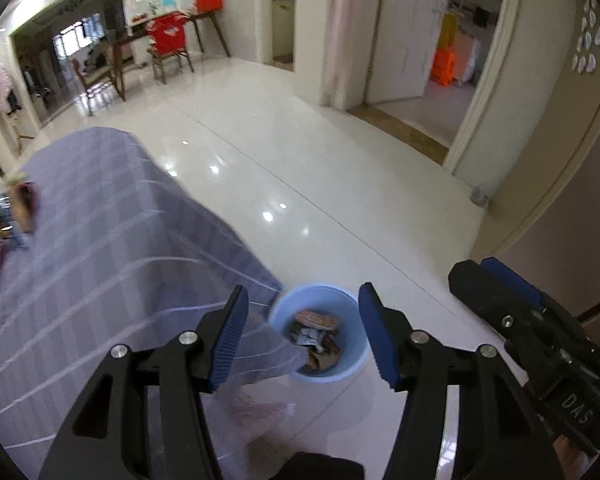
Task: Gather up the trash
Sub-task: 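Move both open tools back over the table toward the snack packets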
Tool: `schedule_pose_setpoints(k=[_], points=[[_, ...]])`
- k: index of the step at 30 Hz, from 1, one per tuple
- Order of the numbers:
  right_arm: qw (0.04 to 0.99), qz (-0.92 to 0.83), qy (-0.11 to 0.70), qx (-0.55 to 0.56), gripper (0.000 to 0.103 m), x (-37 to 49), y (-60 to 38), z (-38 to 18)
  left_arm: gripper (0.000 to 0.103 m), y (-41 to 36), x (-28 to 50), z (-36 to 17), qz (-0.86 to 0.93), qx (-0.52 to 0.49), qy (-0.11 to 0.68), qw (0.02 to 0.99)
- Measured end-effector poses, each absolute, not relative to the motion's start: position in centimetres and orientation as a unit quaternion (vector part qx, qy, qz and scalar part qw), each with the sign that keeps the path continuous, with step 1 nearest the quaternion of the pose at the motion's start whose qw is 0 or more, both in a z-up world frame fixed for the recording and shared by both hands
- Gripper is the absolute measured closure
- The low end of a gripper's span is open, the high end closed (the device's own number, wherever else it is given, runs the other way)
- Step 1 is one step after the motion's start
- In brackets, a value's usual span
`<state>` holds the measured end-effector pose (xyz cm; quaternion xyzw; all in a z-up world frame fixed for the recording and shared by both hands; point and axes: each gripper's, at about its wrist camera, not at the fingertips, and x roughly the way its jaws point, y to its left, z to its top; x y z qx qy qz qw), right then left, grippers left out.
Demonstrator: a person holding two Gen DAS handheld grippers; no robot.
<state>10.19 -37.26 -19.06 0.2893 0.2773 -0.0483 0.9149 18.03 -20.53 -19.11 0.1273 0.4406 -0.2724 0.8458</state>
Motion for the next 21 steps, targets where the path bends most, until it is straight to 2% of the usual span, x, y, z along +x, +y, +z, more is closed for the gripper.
schedule_pose_setpoints(k=[8, 11, 21], points=[[0.93, 0.035, 0.287, 0.227, 0.039, 15.5, -28.1, -15.0, 0.046, -9.6, 19.8, -14.1, -0.199, 0.08, 0.407, 0.888], [0.931, 0.06, 0.297, 0.202, 0.036, 17.8, -24.5, -14.1, 0.04, -4.9, 21.1, -13.6, -0.157, 0.065, 0.4, 0.901], [0.919, 0.123, 0.349, 0.134, 0.036, 26.9, -12.4, -14.1, 0.04, 8.1, 27.7, -15.1, -0.04, 0.049, 0.412, 0.909]])
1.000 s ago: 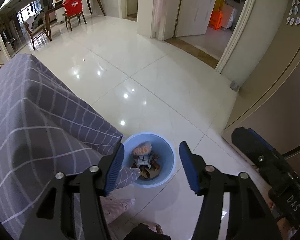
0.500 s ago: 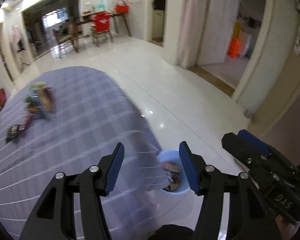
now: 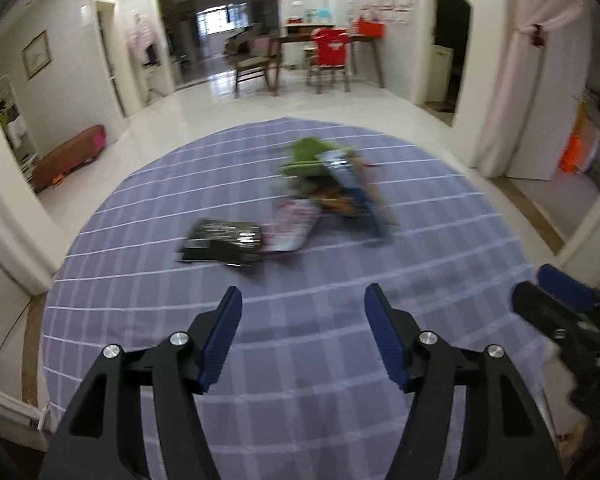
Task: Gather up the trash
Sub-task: 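Move both open tools back over the table toward the snack packets, then grasp the black snack packet with the left tool while the right tool grasps the red-white wrapper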
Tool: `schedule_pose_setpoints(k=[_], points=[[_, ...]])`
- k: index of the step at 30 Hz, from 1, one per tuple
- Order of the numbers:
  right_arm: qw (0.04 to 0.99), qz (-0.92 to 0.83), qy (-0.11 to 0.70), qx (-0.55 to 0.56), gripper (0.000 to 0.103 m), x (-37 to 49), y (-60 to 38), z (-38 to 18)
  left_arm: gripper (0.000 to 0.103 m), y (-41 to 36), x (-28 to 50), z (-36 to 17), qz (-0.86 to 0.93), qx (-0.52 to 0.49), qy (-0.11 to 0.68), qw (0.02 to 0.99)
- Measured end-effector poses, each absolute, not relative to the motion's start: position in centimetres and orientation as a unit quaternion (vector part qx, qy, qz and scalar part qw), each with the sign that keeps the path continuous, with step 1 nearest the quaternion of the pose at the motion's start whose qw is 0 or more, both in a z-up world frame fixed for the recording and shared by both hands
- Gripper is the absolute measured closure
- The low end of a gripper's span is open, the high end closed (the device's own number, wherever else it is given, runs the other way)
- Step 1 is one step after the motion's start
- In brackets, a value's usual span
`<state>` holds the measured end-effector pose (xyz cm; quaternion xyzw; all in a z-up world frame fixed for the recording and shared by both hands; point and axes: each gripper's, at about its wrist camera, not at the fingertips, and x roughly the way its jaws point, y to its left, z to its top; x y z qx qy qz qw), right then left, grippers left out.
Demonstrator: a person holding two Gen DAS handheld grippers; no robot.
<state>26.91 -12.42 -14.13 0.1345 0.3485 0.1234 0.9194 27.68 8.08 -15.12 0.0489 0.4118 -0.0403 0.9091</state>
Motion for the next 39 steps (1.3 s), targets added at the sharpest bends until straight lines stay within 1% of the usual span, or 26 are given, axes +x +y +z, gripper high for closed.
schedule_pose_setpoints(k=[2, 7, 11, 14, 17, 18, 21, 24, 27, 33, 39], points=[[0.917, 0.126, 0.355, 0.13, 0.036, 28.1, -11.5, -14.3, 0.04, 10.4, 29.1, -15.9, -0.023, 0.04, 0.417, 0.908], [0.913, 0.136, 0.367, 0.117, 0.036, 31.7, -8.9, -14.9, 0.04, 13.6, 32.8, -17.0, -0.026, -0.02, 0.427, 0.904], [0.91, 0.138, 0.374, 0.114, 0.036, 33.7, -7.7, -15.2, 0.04, 13.2, 35.0, -17.6, -0.025, 0.012, 0.429, 0.903], [0.906, 0.139, 0.382, 0.116, 0.036, 34.8, -7.3, -15.5, 0.04, 13.4, 36.7, -18.4, -0.027, 0.007, 0.439, 0.898], [0.903, 0.14, 0.39, 0.113, 0.036, 35.4, -6.6, -15.7, 0.051, 13.6, 37.6, -18.7, -0.03, 0.014, 0.433, 0.901], [0.902, 0.137, 0.394, 0.111, 0.036, 35.6, -6.2, -15.8, 0.065, 13.6, 37.4, -18.7, -0.039, 0.013, 0.431, 0.902], [0.894, 0.137, 0.408, 0.123, 0.036, 36.1, -5.5, -15.9, 0.089, 13.5, 36.9, -18.6, -0.056, 0.021, 0.418, 0.906], [0.888, 0.146, 0.415, 0.132, 0.036, 36.4, -4.5, -15.9, 0.094, 13.9, 35.9, -18.6, -0.07, 0.026, 0.408, 0.91], [0.883, 0.156, 0.423, 0.133, 0.036, 36.7, -3.3, -16.0, 0.098, 15.5, 35.1, -18.4, -0.073, -0.003, 0.408, 0.91], [0.881, 0.156, 0.429, 0.122, 0.037, 38.5, -0.7, -16.5, 0.098, 19.8, 33.6, -17.1, -0.07, -0.068, 0.381, 0.919], [0.891, 0.123, 0.431, 0.073, 0.037, 40.7, 1.9, -17.2, 0.098, 21.7, 34.5, -16.0, -0.041, -0.068, 0.365, 0.927]])
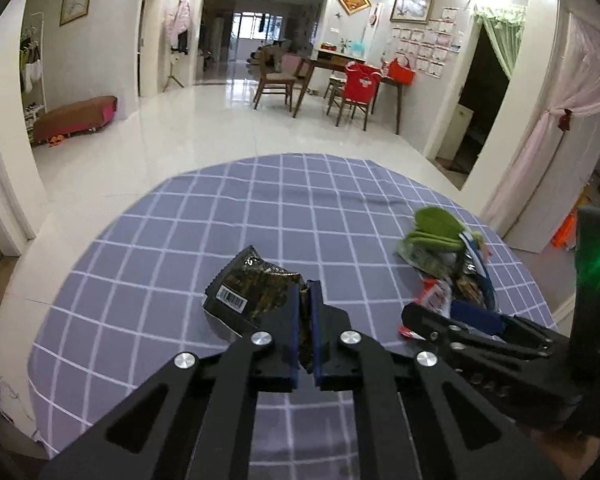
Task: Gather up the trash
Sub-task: 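Grasp the black snack packet with the left tool while the right tool grasps the red-white wrapper, then carry the black packet and red-white wrapper over the blue bucket and release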
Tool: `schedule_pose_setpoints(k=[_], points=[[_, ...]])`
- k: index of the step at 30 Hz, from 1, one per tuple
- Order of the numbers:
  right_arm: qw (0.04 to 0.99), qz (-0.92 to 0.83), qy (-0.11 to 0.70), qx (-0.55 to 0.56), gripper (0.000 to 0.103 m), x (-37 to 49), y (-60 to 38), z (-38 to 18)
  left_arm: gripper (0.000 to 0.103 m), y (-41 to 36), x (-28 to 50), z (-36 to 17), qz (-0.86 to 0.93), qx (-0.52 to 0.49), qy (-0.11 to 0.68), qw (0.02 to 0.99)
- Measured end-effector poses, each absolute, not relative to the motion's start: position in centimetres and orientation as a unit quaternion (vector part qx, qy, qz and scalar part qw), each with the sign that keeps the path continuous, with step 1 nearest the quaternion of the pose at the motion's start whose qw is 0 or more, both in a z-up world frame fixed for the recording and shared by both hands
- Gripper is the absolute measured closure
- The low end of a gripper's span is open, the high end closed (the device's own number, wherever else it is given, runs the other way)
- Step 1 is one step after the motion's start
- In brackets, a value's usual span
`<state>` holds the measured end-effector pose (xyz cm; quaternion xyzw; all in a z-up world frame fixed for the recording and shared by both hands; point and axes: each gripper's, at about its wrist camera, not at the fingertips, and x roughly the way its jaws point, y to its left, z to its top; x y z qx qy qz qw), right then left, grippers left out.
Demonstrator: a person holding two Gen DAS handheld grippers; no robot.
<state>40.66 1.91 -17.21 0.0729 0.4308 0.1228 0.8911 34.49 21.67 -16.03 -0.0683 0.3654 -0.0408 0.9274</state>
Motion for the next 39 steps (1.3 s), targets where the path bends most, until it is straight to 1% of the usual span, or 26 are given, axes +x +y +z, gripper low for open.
schedule_pose_setpoints(k=[1, 2, 6, 8, 11, 15, 22, 26, 30, 34, 39], points=[[0.893, 0.118, 0.43, 0.063, 0.042, 40.8, 2.3, -17.3, 0.098, 21.8, 34.6, -16.0, -0.036, -0.066, 0.365, 0.928], [0.896, 0.114, 0.428, 0.041, 0.065, 40.9, 2.9, -17.4, 0.098, 21.8, 34.7, -16.0, -0.032, -0.063, 0.367, 0.928], [0.894, 0.13, 0.429, 0.02, 0.069, 40.7, 3.9, -17.3, 0.098, 21.6, 34.5, -15.8, -0.038, -0.069, 0.365, 0.928], [0.891, 0.149, 0.428, 0.033, 0.074, 40.4, 4.0, -17.1, 0.098, 21.4, 34.2, -15.5, -0.044, -0.07, 0.363, 0.928], [0.895, 0.172, 0.408, 0.052, 0.076, 38.6, 2.9, -16.3, 0.098, 20.8, 33.3, -14.8, -0.054, -0.065, 0.355, 0.931], [0.892, 0.199, 0.39, 0.111, 0.077, 35.7, -0.1, -14.9, 0.098, 19.7, 31.3, -13.5, -0.079, -0.07, 0.344, 0.933], [0.909, 0.197, 0.329, 0.163, 0.077, 28.9, -7.3, -10.8, 0.098, 13.9, 27.0, -10.7, -0.127, -0.062, 0.319, 0.937], [0.917, 0.176, 0.302, 0.193, 0.077, 24.8, -12.4, -9.5, 0.098, 8.6, 24.6, -9.5, -0.166, -0.04, 0.314, 0.934], [0.923, 0.135, 0.278, 0.228, 0.077, 20.1, -19.6, -9.4, 0.098, 1.9, 22.1, -9.2, -0.223, -0.022, 0.314, 0.923], [0.932, 0.07, 0.264, 0.237, 0.077, 15.9, -26.1, -10.0, 0.098, -4.7, 20.2, -10.0, -0.271, 0.001, 0.323, 0.907], [0.931, 0.003, 0.263, 0.251, 0.077, 12.3, -32.6, -11.8, 0.098, -12.8, 18.3, -12.3, -0.331, 0.028, 0.345, 0.878]])
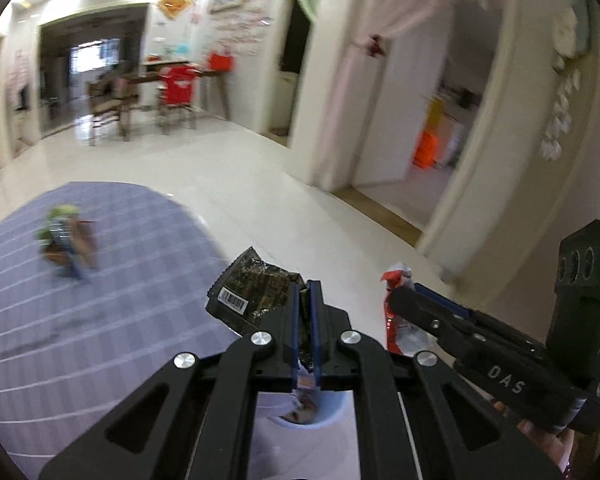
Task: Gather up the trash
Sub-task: 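Carry the black packet and red-white wrapper over the blue bucket and release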
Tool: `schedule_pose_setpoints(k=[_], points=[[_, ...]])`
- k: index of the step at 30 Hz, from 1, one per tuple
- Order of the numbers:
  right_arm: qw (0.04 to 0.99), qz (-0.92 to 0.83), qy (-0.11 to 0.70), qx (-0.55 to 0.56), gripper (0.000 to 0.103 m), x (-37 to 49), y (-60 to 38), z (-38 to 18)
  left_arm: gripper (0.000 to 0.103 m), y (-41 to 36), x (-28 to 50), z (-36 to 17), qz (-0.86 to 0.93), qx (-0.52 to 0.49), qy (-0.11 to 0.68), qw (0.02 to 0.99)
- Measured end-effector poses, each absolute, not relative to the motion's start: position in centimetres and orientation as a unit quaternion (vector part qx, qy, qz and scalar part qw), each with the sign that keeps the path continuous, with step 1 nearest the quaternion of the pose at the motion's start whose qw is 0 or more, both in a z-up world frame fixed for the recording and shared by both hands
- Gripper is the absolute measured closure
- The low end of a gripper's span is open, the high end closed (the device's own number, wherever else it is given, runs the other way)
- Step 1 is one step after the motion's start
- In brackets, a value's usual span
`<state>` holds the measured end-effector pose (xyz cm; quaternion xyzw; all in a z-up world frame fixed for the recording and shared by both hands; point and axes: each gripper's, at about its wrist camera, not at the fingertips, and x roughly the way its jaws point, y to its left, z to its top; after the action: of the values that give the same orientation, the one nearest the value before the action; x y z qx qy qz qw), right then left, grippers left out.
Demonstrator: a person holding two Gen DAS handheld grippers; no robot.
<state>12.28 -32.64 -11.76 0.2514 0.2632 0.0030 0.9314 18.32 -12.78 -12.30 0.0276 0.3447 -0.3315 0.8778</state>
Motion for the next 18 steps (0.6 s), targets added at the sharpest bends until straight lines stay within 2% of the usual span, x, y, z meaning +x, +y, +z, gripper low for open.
schedule_pose_setpoints(k=[5, 11, 12, 14, 15, 18], points=[[0.922, -0.033, 0.272, 0.275, 0.077, 10.5, -37.0, -14.3, 0.098, -19.5, 17.8, -15.9, -0.366, 0.049, 0.376, 0.85], [0.907, -0.046, 0.292, 0.3, 0.074, 11.6, -39.5, -18.0, 0.098, -23.3, 19.3, -20.2, -0.362, 0.074, 0.409, 0.834], [0.903, -0.045, 0.296, 0.309, 0.072, 11.9, -39.7, -18.8, 0.098, -23.7, 19.5, -20.6, -0.36, 0.08, 0.412, 0.833], [0.896, -0.055, 0.303, 0.321, 0.047, 12.8, -39.7, -19.9, 0.098, -24.3, 20.0, -21.7, -0.346, 0.093, 0.417, 0.835], [0.894, -0.062, 0.304, 0.322, 0.043, 12.8, -39.9, -20.4, 0.098, -24.4, 20.4, -22.0, -0.343, 0.094, 0.421, 0.834], [0.889, -0.064, 0.313, 0.328, 0.042, 12.8, -40.0, -21.4, 0.098, -24.4, 21.0, -22.9, -0.34, 0.096, 0.431, 0.83]])
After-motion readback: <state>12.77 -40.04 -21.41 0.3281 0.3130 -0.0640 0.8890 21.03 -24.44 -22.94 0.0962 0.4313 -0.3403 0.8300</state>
